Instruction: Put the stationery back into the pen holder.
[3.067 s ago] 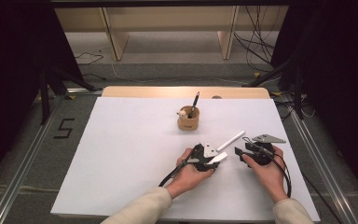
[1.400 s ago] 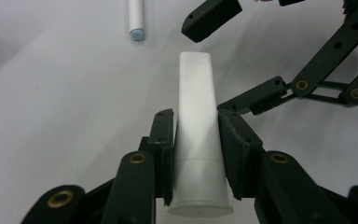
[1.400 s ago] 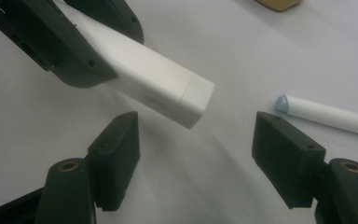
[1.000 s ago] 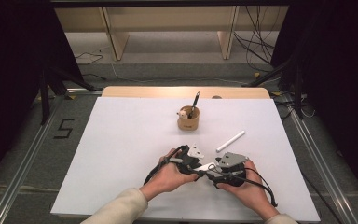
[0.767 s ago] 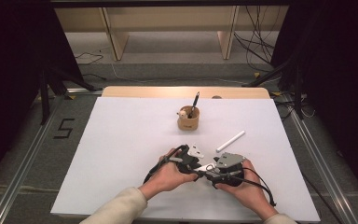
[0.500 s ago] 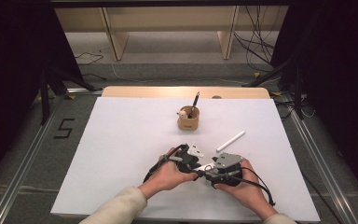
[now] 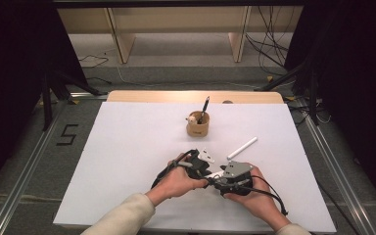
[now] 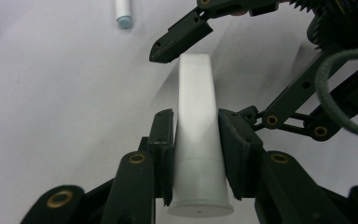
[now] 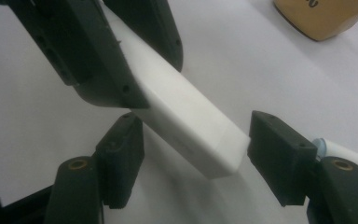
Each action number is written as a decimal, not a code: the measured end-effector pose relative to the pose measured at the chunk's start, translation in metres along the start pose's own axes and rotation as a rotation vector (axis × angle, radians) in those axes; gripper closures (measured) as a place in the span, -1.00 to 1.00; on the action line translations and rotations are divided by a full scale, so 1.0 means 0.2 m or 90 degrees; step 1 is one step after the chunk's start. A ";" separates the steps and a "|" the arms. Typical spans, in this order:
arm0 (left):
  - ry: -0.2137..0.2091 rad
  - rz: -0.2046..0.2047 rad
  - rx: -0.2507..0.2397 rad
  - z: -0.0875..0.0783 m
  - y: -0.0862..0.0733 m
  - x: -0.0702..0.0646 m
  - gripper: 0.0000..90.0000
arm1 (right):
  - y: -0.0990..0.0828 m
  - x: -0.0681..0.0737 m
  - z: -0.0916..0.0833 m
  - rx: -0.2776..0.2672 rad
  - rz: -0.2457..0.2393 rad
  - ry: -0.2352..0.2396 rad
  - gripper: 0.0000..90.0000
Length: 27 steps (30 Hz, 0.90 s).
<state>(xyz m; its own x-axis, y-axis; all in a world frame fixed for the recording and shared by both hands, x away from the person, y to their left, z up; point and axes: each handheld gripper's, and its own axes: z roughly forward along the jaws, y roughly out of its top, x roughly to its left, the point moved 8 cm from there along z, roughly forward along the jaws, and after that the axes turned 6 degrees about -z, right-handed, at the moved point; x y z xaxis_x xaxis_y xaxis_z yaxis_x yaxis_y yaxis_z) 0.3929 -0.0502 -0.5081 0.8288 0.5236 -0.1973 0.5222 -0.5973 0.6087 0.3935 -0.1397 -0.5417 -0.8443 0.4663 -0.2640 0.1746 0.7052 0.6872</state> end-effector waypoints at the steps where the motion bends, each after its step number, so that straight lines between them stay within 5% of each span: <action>1: 0.000 -0.003 -0.003 0.00 0.00 0.00 0.50 | 0.00 0.00 0.00 -0.002 -0.002 0.001 -0.15; 17: -0.008 -0.010 -0.021 -0.01 0.04 0.00 0.49 | 0.01 -0.02 -0.01 0.012 -0.033 -0.017 0.13; 24: -0.008 -0.008 -0.062 -0.03 0.08 0.01 0.47 | 0.01 -0.04 -0.01 0.016 -0.028 -0.028 0.24; 27: 0.004 -0.007 -0.105 -0.04 0.12 0.02 0.43 | 0.01 -0.04 -0.01 0.012 -0.019 -0.026 0.30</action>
<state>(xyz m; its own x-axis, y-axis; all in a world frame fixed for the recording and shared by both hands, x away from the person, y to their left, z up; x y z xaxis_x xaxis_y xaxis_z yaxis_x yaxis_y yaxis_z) 0.4074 -0.0571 -0.4873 0.8216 0.5336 -0.2006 0.4910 -0.4839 0.7244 0.4003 -0.1432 -0.5364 -0.8276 0.4665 -0.3122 0.1598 0.7289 0.6657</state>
